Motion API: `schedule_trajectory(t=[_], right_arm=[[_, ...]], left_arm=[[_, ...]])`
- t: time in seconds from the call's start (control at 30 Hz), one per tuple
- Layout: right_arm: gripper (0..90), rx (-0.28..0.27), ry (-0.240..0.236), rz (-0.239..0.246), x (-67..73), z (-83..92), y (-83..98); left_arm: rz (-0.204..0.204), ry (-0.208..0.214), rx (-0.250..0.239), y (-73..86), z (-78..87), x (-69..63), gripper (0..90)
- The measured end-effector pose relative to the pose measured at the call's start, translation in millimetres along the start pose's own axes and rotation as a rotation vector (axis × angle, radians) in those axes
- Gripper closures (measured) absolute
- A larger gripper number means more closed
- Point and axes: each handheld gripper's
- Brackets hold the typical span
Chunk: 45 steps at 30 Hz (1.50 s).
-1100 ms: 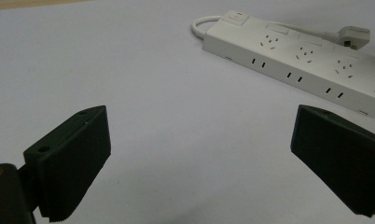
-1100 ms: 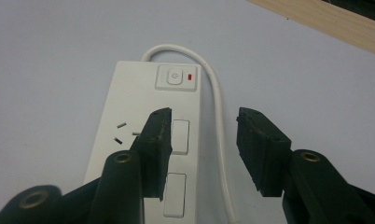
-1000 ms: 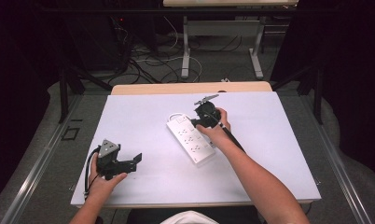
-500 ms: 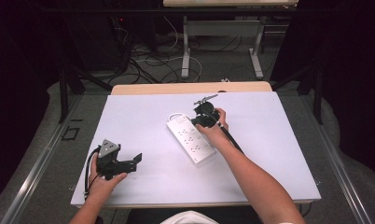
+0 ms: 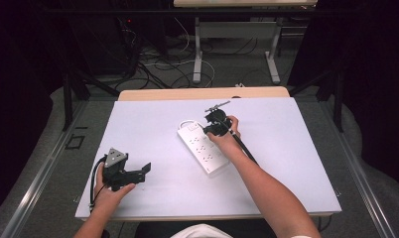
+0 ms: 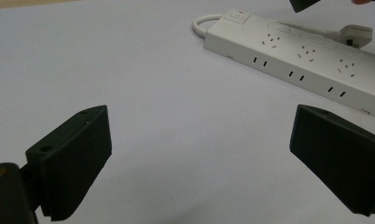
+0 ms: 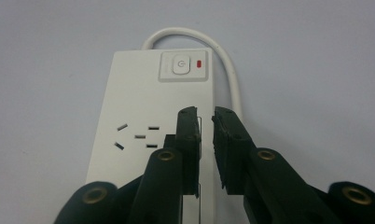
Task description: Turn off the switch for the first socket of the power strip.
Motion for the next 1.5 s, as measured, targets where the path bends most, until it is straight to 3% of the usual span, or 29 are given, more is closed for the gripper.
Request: schedule_trajectory(t=[0.2,0.23,0.5,0.53,0.57,0.8,1.0,1.07,1.1,1.23,1.4,1.43,1.5], right_arm=[[85.6,0.001,-0.021,0.007,-1.8,-4.3,1.6],[85.7,0.022,-0.014,0.011,-2.0,-4.2,1.5],[88.0,0.041,-0.011,0.002,-4.4,-12.1,3.6],[88.0,0.044,-0.005,-0.018,-3.3,-13.2,3.5],[88.0,0.035,-0.018,-0.002,-4.7,-14.1,4.5],[88.2,0.053,-0.006,-0.023,-2.9,-16.8,4.6],[88.5,0.049,-0.002,-0.005,-3.3,-16.9,5.2],[88.6,0.051,0.005,-0.025,-1.3,-17.1,4.9],[88.6,0.050,-0.001,-0.006,-2.3,-17.1,5.1],[89.2,0.035,-0.003,-0.002,-2.4,-18.0,5.7],[90.0,0.055,0.008,0.017,-1.4,-16.9,6.1],[90.0,0.031,0.001,0.019,-1.5,-18.5,6.9],[90.0,0.049,0.004,0.018,-0.9,-17.7,6.5]], left_arm=[[0.000,0.000,0.000,0.1,-0.1,-0.1,5.6],[0.000,0.000,0.001,0.1,-0.1,-0.2,5.6],[0.000,0.000,0.002,0.2,-0.6,-0.1,5.6],[0.000,0.000,0.003,0.2,-0.6,-0.1,5.6],[0.000,0.000,0.003,0.2,-0.6,-0.1,5.6],[0.000,0.000,0.002,0.2,-0.6,0.1,5.7],[-0.001,-0.001,0.004,0.3,-0.6,0.1,5.8],[0.000,-0.002,0.003,0.3,-0.8,0.1,5.7],[0.000,-0.002,0.002,0.4,-0.8,0.1,5.7],[-0.001,-0.002,0.005,0.3,-0.6,0.1,5.8],[-0.001,-0.003,0.004,0.4,-0.7,0.0,5.7],[0.000,-0.003,0.004,0.4,-0.6,-0.1,5.7],[-0.002,-0.003,0.004,0.4,-0.3,-0.1,5.7]])
Point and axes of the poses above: each handheld gripper's, and its own axes: z roughly backward along the jaws, y roughly out of its underside, x roughly to its left, and after that the axes turned 15 degrees about -y, right-handed
